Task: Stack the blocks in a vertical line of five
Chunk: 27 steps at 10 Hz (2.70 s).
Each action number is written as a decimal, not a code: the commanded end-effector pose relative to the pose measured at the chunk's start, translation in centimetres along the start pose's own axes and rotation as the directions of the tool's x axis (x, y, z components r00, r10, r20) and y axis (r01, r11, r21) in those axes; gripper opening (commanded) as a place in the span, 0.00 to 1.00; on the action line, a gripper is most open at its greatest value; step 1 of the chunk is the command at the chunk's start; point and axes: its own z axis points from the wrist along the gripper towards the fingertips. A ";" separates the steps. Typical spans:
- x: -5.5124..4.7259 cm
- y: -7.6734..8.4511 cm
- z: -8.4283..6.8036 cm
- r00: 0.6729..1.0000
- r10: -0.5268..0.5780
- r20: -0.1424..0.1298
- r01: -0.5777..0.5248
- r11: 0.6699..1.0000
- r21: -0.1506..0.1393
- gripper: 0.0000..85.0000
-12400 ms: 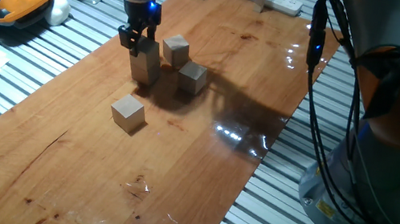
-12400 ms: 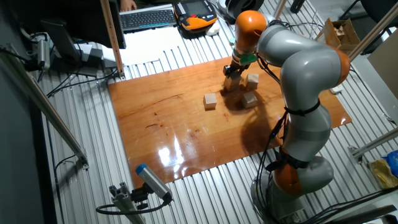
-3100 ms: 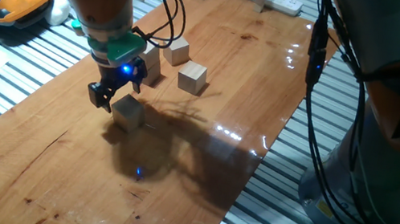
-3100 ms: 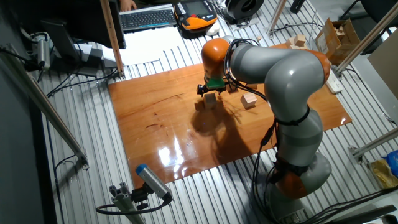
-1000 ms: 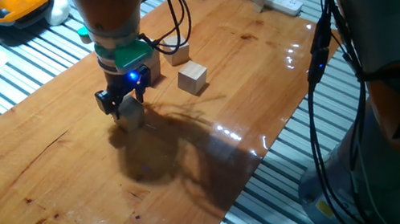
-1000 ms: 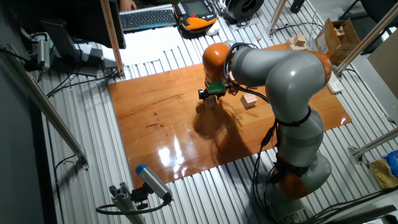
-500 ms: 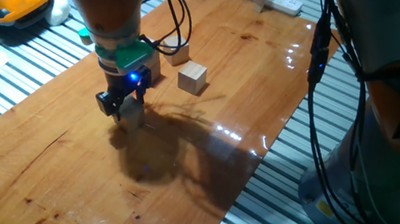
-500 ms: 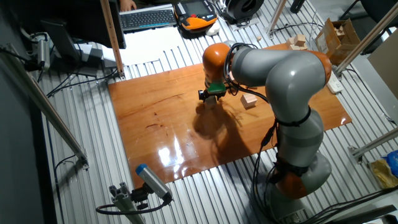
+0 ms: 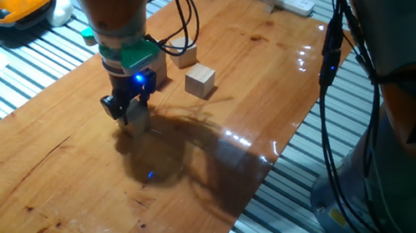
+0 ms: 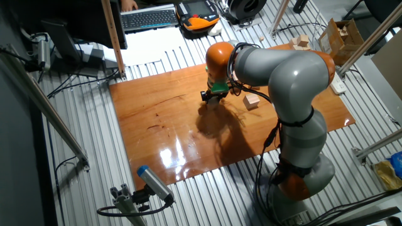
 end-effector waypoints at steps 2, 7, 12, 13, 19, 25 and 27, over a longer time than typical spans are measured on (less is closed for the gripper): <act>0.0 0.0 0.0 1.000 -0.006 -0.002 0.006 1.000 0.008 0.40; -1.0 -0.6 -2.0 0.999 -0.033 -0.043 0.033 0.999 -0.001 0.00; -2.9 -1.3 -5.4 0.998 -0.032 -0.057 0.032 0.999 0.013 0.00; -3.1 -1.4 -6.1 0.998 -0.028 -0.055 0.029 0.999 0.014 0.00; -5.5 -4.3 -9.1 0.998 -0.027 -0.058 0.020 0.992 -0.122 0.00; -5.3 -5.3 -10.3 0.999 0.050 0.014 -0.048 0.993 -0.108 0.00; -5.4 -6.0 -10.7 0.999 0.051 -0.006 -0.051 0.989 -0.140 0.00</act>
